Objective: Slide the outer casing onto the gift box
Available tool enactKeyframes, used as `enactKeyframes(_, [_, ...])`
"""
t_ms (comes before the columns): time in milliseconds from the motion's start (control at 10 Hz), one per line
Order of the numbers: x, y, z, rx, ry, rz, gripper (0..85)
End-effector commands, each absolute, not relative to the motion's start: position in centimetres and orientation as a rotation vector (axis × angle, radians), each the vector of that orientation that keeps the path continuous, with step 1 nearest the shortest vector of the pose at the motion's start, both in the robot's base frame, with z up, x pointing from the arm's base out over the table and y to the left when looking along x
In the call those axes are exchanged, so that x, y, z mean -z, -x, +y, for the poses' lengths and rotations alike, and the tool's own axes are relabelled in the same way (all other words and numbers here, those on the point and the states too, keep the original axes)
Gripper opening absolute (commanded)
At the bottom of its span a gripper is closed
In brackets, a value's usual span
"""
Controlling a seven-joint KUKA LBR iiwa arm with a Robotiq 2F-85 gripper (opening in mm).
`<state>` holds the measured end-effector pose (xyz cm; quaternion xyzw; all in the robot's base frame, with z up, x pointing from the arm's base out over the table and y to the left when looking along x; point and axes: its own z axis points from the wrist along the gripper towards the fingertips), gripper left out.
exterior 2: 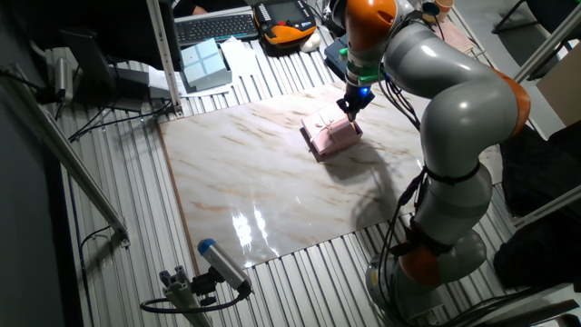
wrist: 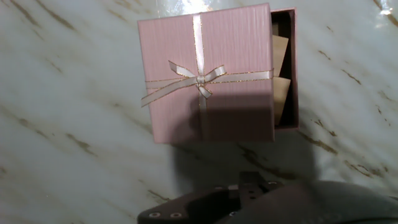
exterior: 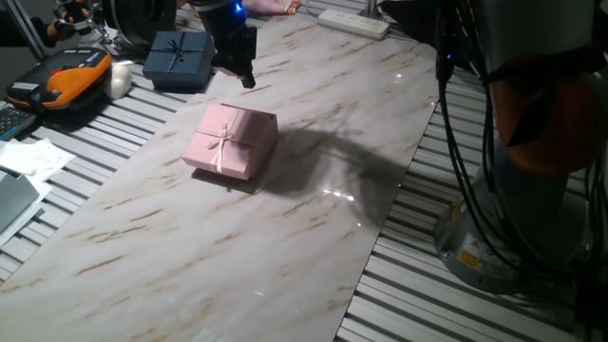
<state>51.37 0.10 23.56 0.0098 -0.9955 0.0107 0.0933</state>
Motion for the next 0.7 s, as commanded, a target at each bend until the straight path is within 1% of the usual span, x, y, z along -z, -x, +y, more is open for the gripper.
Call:
enactKeyframes(0, [-23.56, -51.38, 0.11, -0.034, -0.026, -2.955, 0.0])
enactKeyframes(600, [-23.54, -51.35, 0.12, -0.035, -0.033, -2.959, 0.0])
